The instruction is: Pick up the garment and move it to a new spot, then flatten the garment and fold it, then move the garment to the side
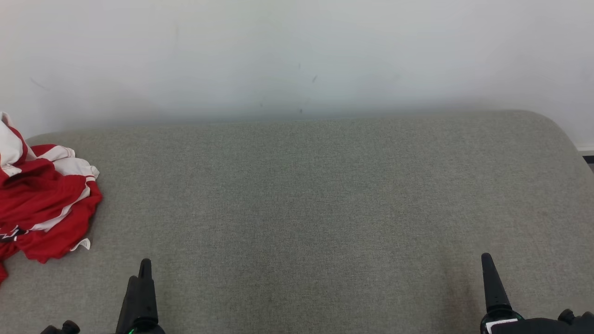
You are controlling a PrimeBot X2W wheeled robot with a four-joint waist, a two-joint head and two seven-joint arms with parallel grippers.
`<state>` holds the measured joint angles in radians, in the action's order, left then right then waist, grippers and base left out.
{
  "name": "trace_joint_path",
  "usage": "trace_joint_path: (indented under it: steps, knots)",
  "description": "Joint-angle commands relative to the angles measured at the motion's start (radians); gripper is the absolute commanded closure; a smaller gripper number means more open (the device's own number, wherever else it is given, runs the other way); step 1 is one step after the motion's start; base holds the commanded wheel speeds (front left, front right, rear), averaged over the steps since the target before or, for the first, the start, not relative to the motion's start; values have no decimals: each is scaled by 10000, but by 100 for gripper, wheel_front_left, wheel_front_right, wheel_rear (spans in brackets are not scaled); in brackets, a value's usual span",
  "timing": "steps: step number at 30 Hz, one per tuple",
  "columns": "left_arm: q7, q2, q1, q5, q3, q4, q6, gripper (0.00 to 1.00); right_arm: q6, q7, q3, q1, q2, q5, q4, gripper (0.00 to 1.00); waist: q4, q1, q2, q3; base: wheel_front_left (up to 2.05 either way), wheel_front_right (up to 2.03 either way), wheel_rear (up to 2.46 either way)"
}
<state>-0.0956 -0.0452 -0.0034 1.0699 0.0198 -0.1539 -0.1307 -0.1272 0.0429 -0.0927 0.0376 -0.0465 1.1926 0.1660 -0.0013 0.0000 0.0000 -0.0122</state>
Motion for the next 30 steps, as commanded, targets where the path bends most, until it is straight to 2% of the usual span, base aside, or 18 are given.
trace_joint_path:
  steps: [1,14,30]
  knots:
    - [-76,-31,-36,-272,72,174,0,0,-31,77,65,-167,-41,-291,-183,0,1,0,0,-1,0,0,0]
    - [-452,-40,113,-2729,215,318,41,0,-37,577,786,-33,-44,-3784,-526,0,11,0,0,-25,0,0,0]
    - [-805,-47,211,-5346,13,778,681,0,-42,1039,1237,-37,-46,-6830,-744,0,-7,0,0,-91,0,0,0]
